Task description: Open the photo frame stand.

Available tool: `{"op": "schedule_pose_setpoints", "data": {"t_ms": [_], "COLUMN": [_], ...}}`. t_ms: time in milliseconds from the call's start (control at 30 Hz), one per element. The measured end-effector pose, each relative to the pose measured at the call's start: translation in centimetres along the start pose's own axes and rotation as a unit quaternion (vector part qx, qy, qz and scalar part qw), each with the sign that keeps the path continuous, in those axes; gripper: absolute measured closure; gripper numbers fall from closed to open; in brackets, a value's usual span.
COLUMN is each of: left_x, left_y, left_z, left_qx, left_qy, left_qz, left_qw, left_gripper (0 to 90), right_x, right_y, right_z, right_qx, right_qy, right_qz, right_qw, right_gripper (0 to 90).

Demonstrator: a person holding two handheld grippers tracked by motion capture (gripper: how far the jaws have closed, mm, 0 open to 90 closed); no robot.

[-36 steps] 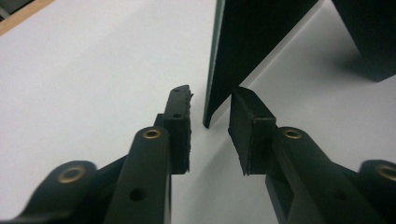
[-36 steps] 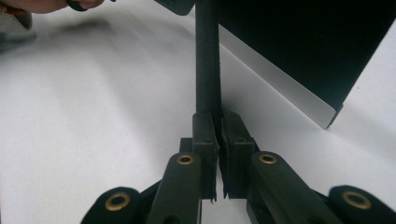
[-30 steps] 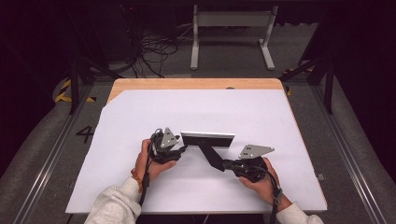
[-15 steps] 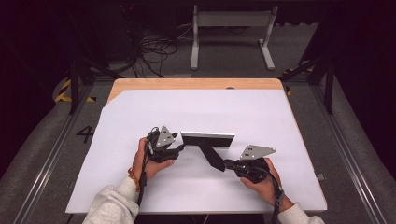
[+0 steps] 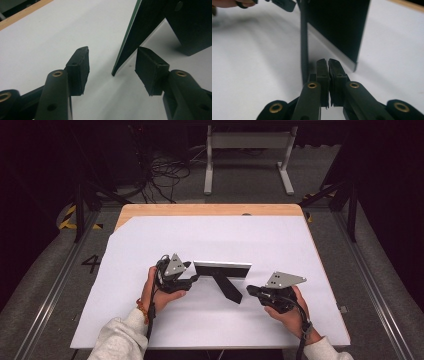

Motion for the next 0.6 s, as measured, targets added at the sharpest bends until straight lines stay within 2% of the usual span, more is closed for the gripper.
{"op": "schedule_pose_setpoints", "data": {"t_ms": [100, 133, 200, 333, 533, 600], "left_x": [-0.1, -0.1, 0.0, 0.2, 0.2, 0.2], "left_y": [0.1, 0.1, 0.2, 0.2, 0.3, 0.6], "left_z": [0.3, 0.3, 0.7, 1.2, 1.5, 1.7], "left_qx": [-0.011, -0.011, -0.017, -0.031, -0.040, -0.068], "left_qy": [0.004, 0.004, 0.005, 0.012, 0.009, 0.020], "left_qz": [-0.009, -0.009, -0.006, -0.014, -0.016, -0.027], "left_qw": [0.9999, 0.9999, 0.9998, 0.9994, 0.9990, 0.9971], "left_gripper": [44.3, 43.6, 42.9, 41.2, 40.0, 39.9], "right_x": [-0.5, -0.5, -1.0, -1.4, -1.6, -1.6], "right_y": [0.5, 0.5, 0.5, 0.3, 0.5, 0.3], "right_z": [0.6, 0.6, 1.0, 1.4, 2.3, 2.5], "right_qx": [-0.013, -0.013, -0.021, -0.027, -0.046, -0.048], "right_qy": [0.007, 0.007, 0.007, 0.001, -0.006, -0.011], "right_qz": [-0.022, -0.022, -0.041, -0.048, -0.060, -0.060], "right_qw": [0.9996, 0.9996, 0.9989, 0.9985, 0.9971, 0.9969], "right_gripper": [85.6, 85.6, 84.6, 81.7, 75.9, 67.1]}}
Point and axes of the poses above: each handheld gripper's, and its own axes: y roughly backward along the jaws, z roughly out of its top, x roughly to its left, the point moved 4 cm from there along -y, roughly forward along the jaws, and after that the axes turned 4 degrees about -y, right-handed, at the moved point
